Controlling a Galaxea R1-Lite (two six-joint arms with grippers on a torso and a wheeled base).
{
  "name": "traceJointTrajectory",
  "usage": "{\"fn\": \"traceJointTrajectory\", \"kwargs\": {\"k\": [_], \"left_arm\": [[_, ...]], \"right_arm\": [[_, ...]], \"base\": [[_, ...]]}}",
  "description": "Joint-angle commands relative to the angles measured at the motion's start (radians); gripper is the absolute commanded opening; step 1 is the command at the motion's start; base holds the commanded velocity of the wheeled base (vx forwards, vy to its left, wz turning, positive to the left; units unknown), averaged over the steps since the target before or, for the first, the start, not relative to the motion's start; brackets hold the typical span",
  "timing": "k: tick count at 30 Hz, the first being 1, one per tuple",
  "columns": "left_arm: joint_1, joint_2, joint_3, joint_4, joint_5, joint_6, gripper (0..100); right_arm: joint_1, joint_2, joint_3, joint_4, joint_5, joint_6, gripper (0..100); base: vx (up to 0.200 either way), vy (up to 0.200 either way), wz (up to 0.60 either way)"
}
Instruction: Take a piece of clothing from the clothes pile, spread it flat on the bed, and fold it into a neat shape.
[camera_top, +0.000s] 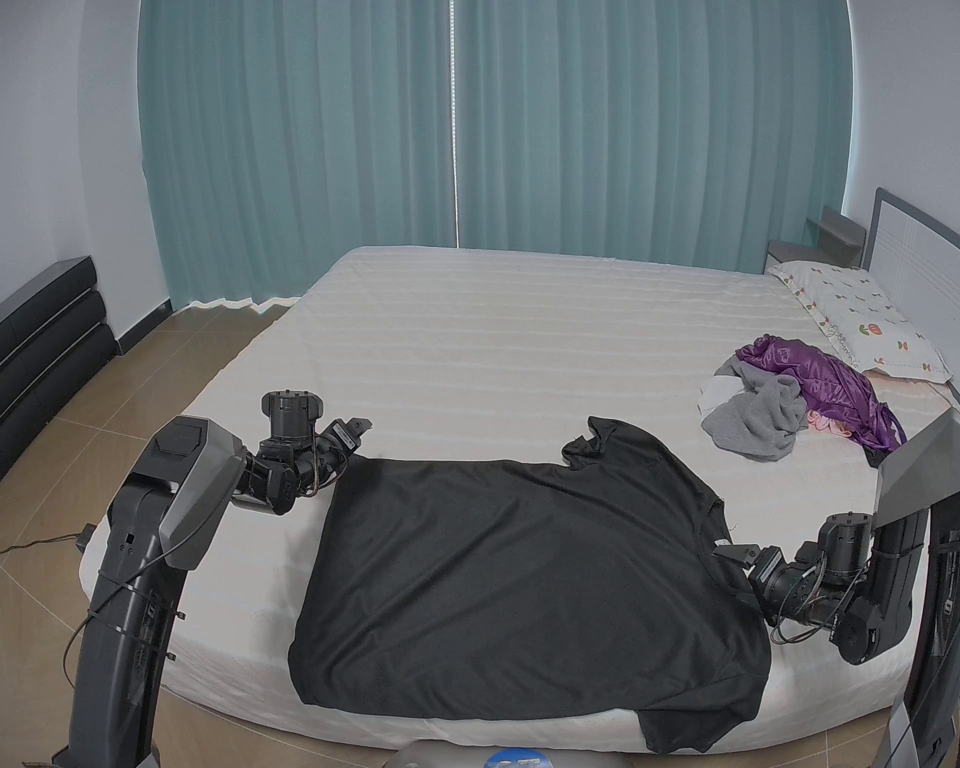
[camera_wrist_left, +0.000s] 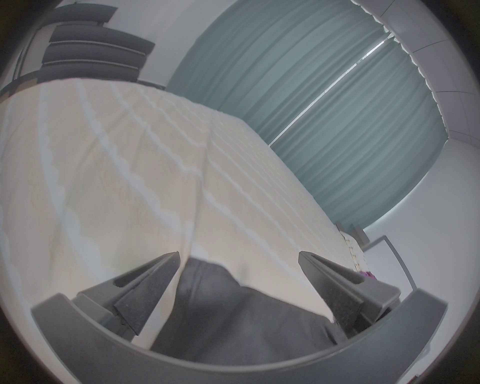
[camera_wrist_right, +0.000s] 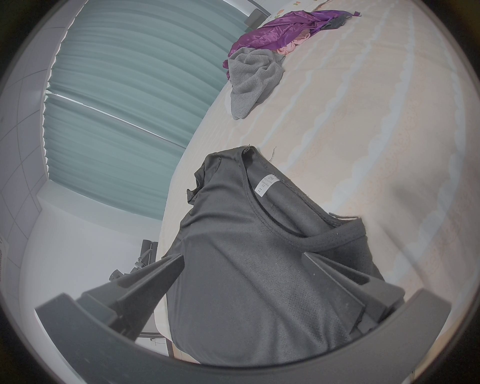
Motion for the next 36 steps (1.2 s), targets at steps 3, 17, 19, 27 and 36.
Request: {"fn": "traceJointTrajectory", "kwargs": {"k": [3, 17, 19, 27, 36], "left_arm": [[0.009, 0.081, -0.127, 0.004, 0.092, -0.005, 100], [0.009, 0.021, -0.053, 0.142, 0.058, -0.046, 100], [0.009, 0.000, -0.014, 0.141, 0.017, -0.044, 100], [0.002, -0.045, 0.097, 0.103, -0.097, -0.037, 100], [-0.005, -0.042, 0.095, 0.110, -0.101, -0.009, 100]], "right_arm": [[0.000, 0.000, 0.000, -0.009, 0.001, 0.000, 100], [0.002, 0.000, 0.002, -0.009, 0.001, 0.000, 100], [0.000, 0.000, 0.002, -0.009, 0.001, 0.000, 100], [0.002, 0.000, 0.002, -0.009, 0.001, 0.000, 100], [0.002, 0.000, 0.002, -0.009, 0.001, 0.000, 100]], "base": [[0.000, 0.000, 0.00], [0.000, 0.000, 0.00], [0.000, 0.000, 0.00], [0.000, 0.000, 0.00], [0.000, 0.000, 0.00]]}}
